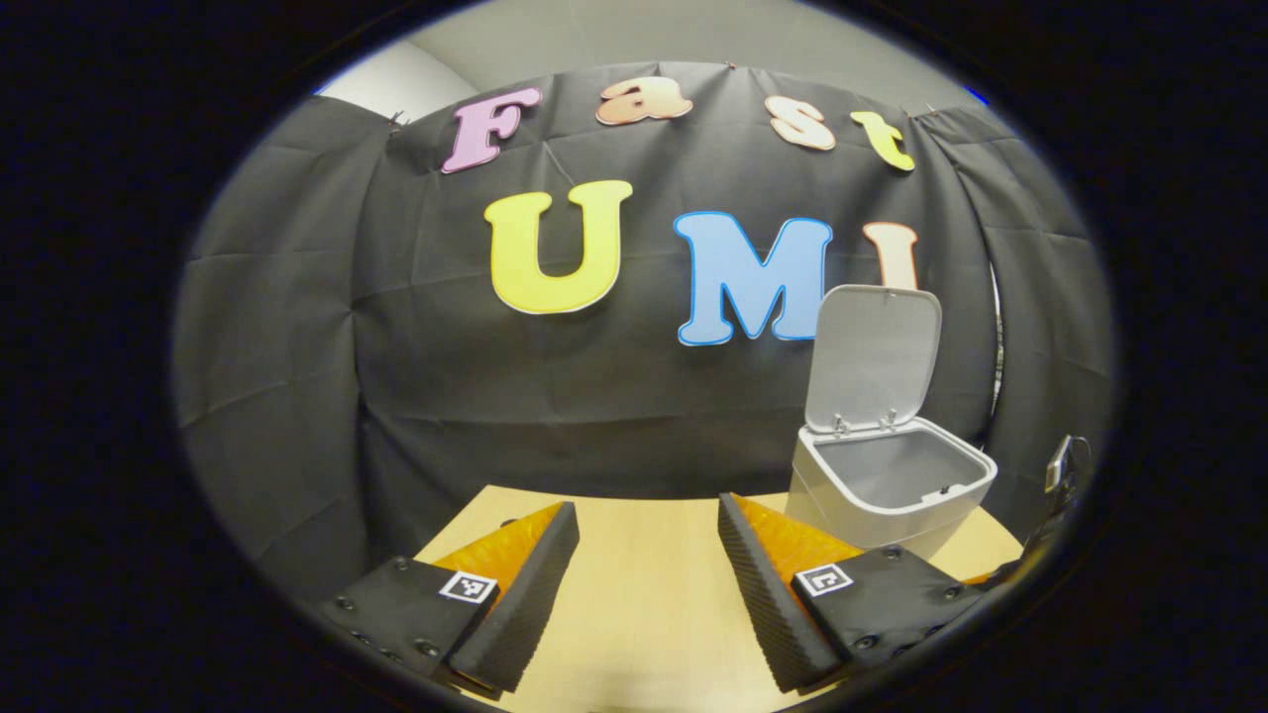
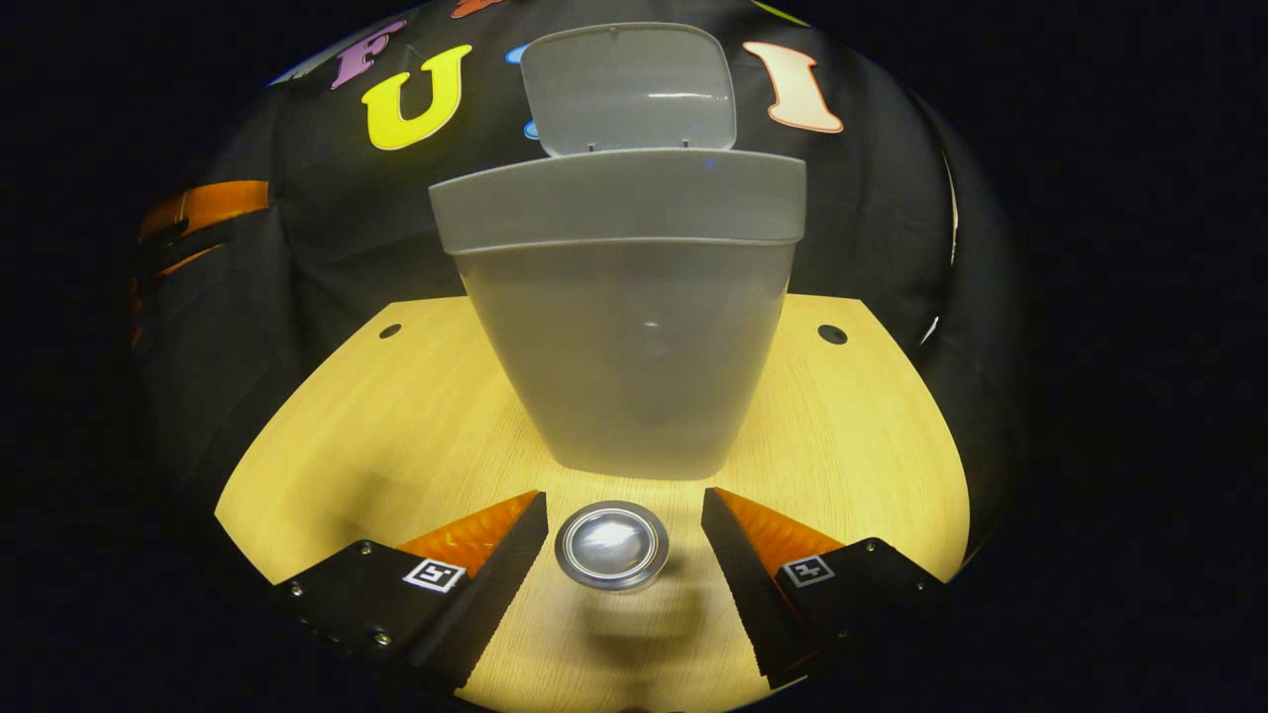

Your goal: Press the lid of the desktop garbage bin to open it, pick up the crumpled paper on the desktop and throw it into the bin, then pick up the pop can on the desktop and drop it into the bin, and finally close the garbage bin lid.

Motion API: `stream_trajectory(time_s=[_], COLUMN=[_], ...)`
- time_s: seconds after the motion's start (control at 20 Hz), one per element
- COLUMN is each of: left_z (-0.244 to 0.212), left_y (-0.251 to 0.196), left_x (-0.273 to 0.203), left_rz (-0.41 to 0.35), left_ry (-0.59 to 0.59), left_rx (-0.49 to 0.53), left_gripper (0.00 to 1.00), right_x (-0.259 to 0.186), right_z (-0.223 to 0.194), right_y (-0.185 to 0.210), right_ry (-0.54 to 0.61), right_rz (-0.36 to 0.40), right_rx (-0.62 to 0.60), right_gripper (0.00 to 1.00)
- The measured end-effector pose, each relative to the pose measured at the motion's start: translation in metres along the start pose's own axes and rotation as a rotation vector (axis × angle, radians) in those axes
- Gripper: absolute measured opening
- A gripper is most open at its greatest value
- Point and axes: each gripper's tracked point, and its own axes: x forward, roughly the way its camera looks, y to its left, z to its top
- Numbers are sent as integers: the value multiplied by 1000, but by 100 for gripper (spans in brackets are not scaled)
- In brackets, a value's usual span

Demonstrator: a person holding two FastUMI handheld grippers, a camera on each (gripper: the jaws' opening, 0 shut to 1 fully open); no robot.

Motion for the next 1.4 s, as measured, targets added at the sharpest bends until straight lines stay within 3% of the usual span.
stream_trajectory(time_s=[0.4,0.45,0.55,0.6,0.7,0.75,1.15,1.4], left_z=[-7,-9,-10,-9,-11,-12,-14,-16], left_y=[18,20,23,23,24,24,16,9], left_x=[-6,-6,-5,-6,-4,-4,-1,0], left_rz=[38,41,47,48,50,50,34,16], left_ry=[18,20,23,25,28,28,39,45], left_rx=[-15,-16,-17,-17,-18,-19,-26,-30], left_gripper=[94,85,85,100,100,100,100,100], right_x=[20,21,24,25,28,27,21,1], right_z=[-25,-28,-32,-35,-35,-37,-27,7], right_y=[-2,-2,-4,-3,-4,-3,-6,6], right_ry=[89,98,114,124,127,131,106,21], right_rz=[0,-2,-9,-5,-5,-4,-11,19], right_rx=[16,22,24,22,12,9,-7,-25], right_gripper=[100,100,100,100,97,87,86,86])
